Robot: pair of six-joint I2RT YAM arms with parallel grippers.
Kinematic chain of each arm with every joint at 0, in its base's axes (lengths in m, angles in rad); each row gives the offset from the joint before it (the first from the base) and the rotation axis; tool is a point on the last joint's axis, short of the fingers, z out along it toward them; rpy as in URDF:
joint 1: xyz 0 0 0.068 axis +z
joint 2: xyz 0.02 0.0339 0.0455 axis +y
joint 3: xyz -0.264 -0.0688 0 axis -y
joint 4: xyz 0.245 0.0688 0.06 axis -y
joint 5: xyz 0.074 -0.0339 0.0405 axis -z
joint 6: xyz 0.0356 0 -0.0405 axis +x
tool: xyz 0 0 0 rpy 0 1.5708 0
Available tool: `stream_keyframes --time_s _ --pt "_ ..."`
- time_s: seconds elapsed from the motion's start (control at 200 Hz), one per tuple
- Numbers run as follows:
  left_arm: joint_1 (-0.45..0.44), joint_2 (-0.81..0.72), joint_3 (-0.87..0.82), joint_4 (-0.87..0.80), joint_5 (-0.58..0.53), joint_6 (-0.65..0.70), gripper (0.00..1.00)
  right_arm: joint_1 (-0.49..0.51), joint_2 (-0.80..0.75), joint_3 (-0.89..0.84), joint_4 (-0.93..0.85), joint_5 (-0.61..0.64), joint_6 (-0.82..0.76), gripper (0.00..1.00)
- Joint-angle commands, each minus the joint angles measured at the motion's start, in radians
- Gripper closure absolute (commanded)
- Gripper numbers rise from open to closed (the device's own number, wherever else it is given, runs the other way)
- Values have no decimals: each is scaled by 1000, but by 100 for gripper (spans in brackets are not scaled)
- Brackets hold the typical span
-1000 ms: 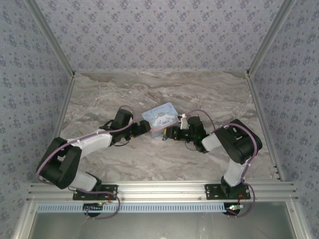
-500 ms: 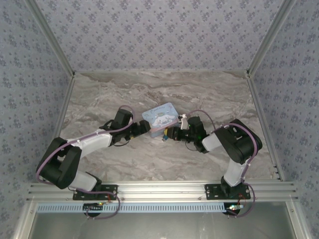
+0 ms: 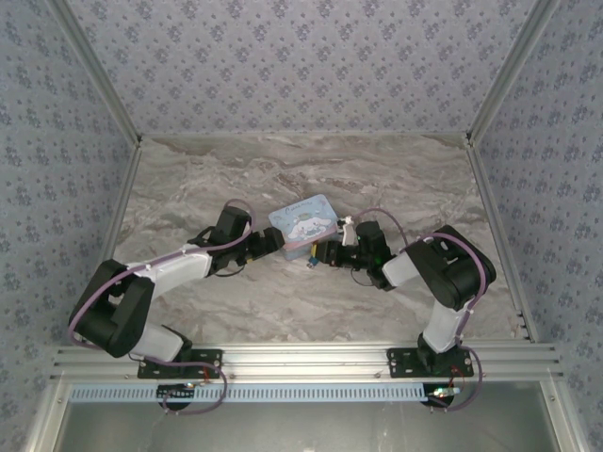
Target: Unlock a padlock with a key
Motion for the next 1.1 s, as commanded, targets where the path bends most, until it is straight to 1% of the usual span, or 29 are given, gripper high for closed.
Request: stream_keyframes --time_s 0.0,0.125,0.155,0.21,0.565,0.804,1.094 --pt "-9 -10 -10 -73 -21 11 8 -2 -2 -16 25 -27 -9 74" --pt "-10 -9 -10 -73 -22 9 8 0 2 -17 25 -27 -11 79" --pt "-10 -10 -10 -73 -22 8 8 -2 3 -15 26 -28 -11 82" --pt "-9 -11 -10 -73 -21 9 8 0 4 -14 25 -28 -11 84" --pt "-10 -16 -13 -78 -26 11 8 -1 1 -17 33 -7 -1 95" --pt "-10 -17 -14 -84 -33 13 8 -6 -19 -31 36 15 6 97" --pt "-9 -14 -16 -84 -33 14 8 -20 -59 -54 34 34 12 97"
